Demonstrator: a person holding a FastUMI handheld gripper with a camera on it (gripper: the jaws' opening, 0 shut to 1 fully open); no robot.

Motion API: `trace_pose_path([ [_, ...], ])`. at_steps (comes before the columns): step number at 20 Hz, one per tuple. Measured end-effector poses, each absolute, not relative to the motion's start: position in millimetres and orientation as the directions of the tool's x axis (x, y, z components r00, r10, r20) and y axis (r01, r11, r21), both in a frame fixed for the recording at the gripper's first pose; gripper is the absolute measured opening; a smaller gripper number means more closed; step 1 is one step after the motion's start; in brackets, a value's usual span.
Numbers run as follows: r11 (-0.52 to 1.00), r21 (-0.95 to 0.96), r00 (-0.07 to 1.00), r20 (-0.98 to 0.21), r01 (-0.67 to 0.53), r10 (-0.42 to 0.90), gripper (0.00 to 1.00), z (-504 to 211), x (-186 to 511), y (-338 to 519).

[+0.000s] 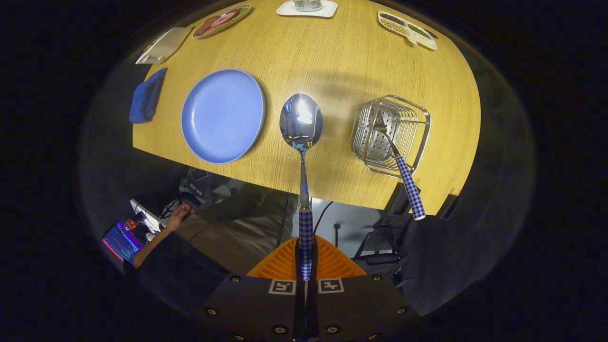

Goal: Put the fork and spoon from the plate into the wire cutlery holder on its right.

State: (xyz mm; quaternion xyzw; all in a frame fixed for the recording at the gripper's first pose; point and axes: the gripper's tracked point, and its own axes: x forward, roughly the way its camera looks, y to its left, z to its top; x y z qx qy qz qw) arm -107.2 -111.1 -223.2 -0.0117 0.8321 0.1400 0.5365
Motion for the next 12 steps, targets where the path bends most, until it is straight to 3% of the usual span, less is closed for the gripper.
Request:
trace_pose_path([
  [12, 0.984, 0.142, -0.489, -0.869, -0.108, 0.072, 0.02, -219.3, -103.6, -181.0],
])
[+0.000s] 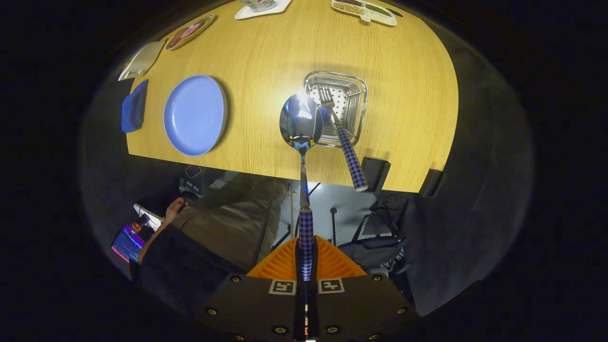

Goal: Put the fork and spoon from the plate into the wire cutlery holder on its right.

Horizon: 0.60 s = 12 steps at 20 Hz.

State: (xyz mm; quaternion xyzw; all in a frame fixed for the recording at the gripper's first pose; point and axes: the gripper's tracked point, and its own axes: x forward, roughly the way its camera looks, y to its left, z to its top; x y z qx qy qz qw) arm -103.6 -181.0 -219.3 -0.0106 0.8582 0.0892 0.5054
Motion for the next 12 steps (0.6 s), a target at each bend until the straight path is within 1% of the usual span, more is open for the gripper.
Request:
trace_pose_path([
  [4, 0.987, 0.131, -0.503, -0.862, -0.089, 0.069, 0.03, -227.5, -96.4, -184.2],
  [8, 0.989, 0.119, -0.557, -0.829, -0.087, 0.051, 0.03, -237.6, -94.1, -185.1],
  [12, 0.989, 0.099, -0.623, -0.782, -0.109, 0.009, 0.03, -246.6, -90.0, -185.6],
])
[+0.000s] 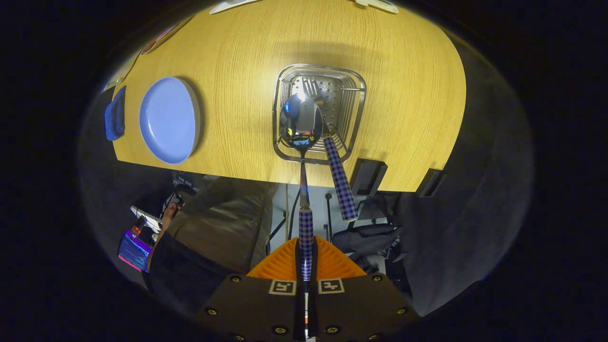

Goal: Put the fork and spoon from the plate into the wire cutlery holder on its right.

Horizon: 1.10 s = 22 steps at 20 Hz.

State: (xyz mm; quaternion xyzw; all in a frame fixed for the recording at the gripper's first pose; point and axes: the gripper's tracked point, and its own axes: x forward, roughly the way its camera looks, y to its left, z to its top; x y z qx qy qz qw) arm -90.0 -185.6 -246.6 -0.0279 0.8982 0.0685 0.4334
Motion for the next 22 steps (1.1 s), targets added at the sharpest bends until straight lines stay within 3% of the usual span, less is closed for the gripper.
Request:
trace_pose_path([
  [12, 0.978, 0.064, -0.717, -0.690, -0.197, -0.099, 0.03, -272.2, -57.2, -185.6],
  [22, 0.968, 0.064, -0.730, -0.670, -0.242, -0.138, 0.11, -275.2, -32.7, -187.5],
])
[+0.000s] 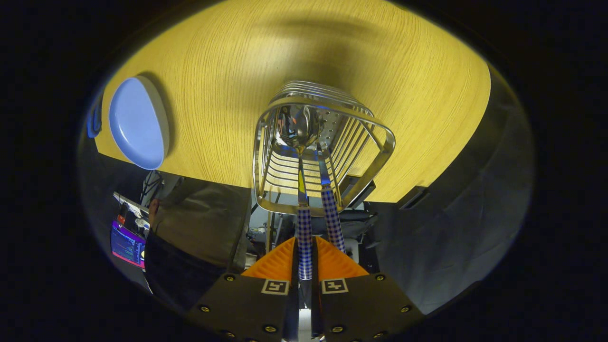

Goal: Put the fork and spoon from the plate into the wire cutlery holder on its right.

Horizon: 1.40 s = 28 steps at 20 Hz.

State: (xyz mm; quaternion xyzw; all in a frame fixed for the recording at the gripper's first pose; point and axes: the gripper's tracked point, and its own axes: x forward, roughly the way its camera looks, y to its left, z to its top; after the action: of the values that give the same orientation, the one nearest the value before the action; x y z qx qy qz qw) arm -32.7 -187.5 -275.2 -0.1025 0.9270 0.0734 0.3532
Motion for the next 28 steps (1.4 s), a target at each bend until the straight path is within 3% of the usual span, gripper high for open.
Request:
trace_pose_path([
  [2, 0.970, 0.063, -0.722, -0.679, -0.235, -0.131, 0.11, -275.6, -26.7, -185.8],
  [7, 0.966, 0.056, -0.702, -0.698, -0.251, -0.142, 0.24, -266.8, -26.1, -189.5],
  [16, 0.958, 0.043, -0.582, -0.802, -0.283, -0.136, 0.25, -229.7, -34.2, -183.4],
  [22, 0.957, 0.017, -0.288, -0.955, -0.289, -0.070, 0.25, -200.4, -32.8, -163.8],
  [28, 0.977, 0.022, 0.147, -0.988, -0.210, 0.053, 0.25, -177.7, -16.4, -117.5],
])
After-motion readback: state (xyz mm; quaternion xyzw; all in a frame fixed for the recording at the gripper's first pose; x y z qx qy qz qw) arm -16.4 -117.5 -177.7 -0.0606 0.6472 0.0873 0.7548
